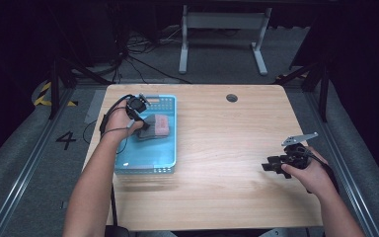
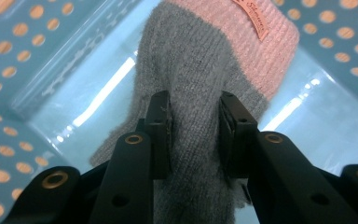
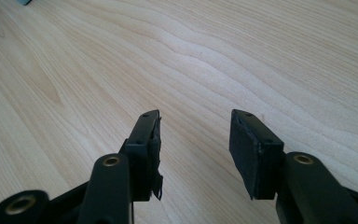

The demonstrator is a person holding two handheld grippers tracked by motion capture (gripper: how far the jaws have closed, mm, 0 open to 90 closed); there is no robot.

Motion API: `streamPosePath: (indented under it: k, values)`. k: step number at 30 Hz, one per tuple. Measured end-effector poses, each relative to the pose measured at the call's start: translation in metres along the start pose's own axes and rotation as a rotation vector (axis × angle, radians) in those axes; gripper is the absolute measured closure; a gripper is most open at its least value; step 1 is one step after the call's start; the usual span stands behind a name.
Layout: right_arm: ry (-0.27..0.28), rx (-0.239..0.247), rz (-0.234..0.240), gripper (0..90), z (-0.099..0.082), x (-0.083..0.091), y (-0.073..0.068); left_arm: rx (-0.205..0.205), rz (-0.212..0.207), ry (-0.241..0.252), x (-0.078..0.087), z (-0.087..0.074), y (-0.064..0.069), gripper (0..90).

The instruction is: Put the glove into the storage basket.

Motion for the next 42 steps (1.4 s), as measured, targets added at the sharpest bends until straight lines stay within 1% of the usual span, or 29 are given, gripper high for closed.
streamPosePath:
  k: [3, 5, 8, 13, 16, 18, 21, 24, 26, 27, 28, 30, 32, 33, 34, 35, 36, 38, 40, 42]
  values:
    - [0.000, 0.001, 0.002, 54.4, 0.000, 0.000, 0.000, -0.004, -0.010, -0.010, -0.002, -0.002, -0.001, 69.1]
    - [0.002, 0.003, 0.002, 54.2, 0.001, 0.000, 0.000, -0.004, -0.004, -0.015, -0.004, -0.002, -0.001, 68.8]
    - [0.007, 0.007, 0.002, 53.4, 0.003, -0.001, -0.002, -0.006, -0.019, -0.006, -0.008, 0.002, 0.000, 68.4]
    - [0.011, 0.016, 0.007, 53.4, 0.004, -0.001, -0.002, -0.019, -0.013, -0.012, -0.017, 0.009, 0.001, 67.5]
    - [0.016, 0.018, 0.011, 53.4, 0.006, -0.001, -0.002, -0.026, 0.003, -0.017, -0.023, 0.012, -0.001, 66.4]
    - [0.019, 0.019, 0.009, 53.4, 0.007, -0.001, -0.002, -0.031, 0.016, -0.030, -0.027, 0.013, -0.002, 66.1]
    - [0.017, 0.026, 0.015, 53.4, 0.008, -0.002, -0.002, -0.031, 0.026, -0.027, -0.032, 0.013, -0.005, 65.0]
    - [0.016, 0.029, 0.016, 53.4, 0.008, -0.004, -0.004, -0.034, 0.043, -0.029, -0.035, 0.013, -0.008, 60.2]
    - [0.018, 0.030, 0.014, 53.4, 0.008, -0.003, -0.004, -0.030, 0.048, -0.019, -0.035, 0.012, -0.009, 58.4]
    - [0.018, 0.030, 0.014, 53.4, 0.009, -0.003, -0.004, -0.021, 0.058, -0.017, -0.035, 0.012, -0.010, 55.3]
    - [0.018, 0.030, 0.015, 53.4, 0.009, -0.003, -0.004, -0.017, 0.067, -0.014, -0.035, 0.012, -0.010, 49.3]
    - [0.021, 0.034, 0.016, 53.4, 0.009, -0.003, -0.004, -0.015, 0.089, 0.012, -0.032, 0.012, -0.010, 45.6]
    - [0.018, 0.037, 0.017, 53.4, 0.011, -0.004, -0.005, -0.004, 0.111, 0.053, -0.026, 0.011, -0.009, 39.4]
    - [0.021, 0.040, 0.019, 53.4, 0.012, -0.004, -0.005, -0.005, 0.110, 0.075, -0.022, 0.011, -0.007, 40.4]
    - [0.021, 0.043, 0.022, 53.4, 0.013, -0.004, -0.006, 0.002, 0.105, 0.109, -0.018, 0.011, -0.004, 40.4]
    - [0.022, 0.046, 0.023, 53.4, 0.015, -0.005, -0.006, -0.002, 0.102, 0.134, -0.013, 0.011, 0.000, 40.1]
    - [0.026, 0.049, 0.023, 53.4, 0.017, -0.006, -0.006, -0.004, 0.098, 0.155, -0.007, 0.011, 0.004, 39.5]
    - [0.024, 0.058, 0.029, 53.4, 0.020, -0.008, -0.006, -0.004, 0.090, 0.214, 0.005, 0.010, 0.017, 38.6]
    - [0.022, 0.063, 0.034, 53.4, 0.024, -0.011, -0.006, -0.003, 0.072, 0.258, 0.015, 0.011, 0.029, 38.5]
    - [0.022, 0.068, 0.038, 53.4, 0.027, -0.013, -0.007, -0.008, 0.052, 0.298, 0.025, 0.010, 0.045, 37.6]
Point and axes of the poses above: each handheld gripper's, and its own axes: x roughly backward along the jaws, z roughly out of its top, y roughly to its right, the point moved 6 cm from there along -x, roughly forward along the jaws, and after that the axes turned 12 degrees about -z, right-handed, at the moved point
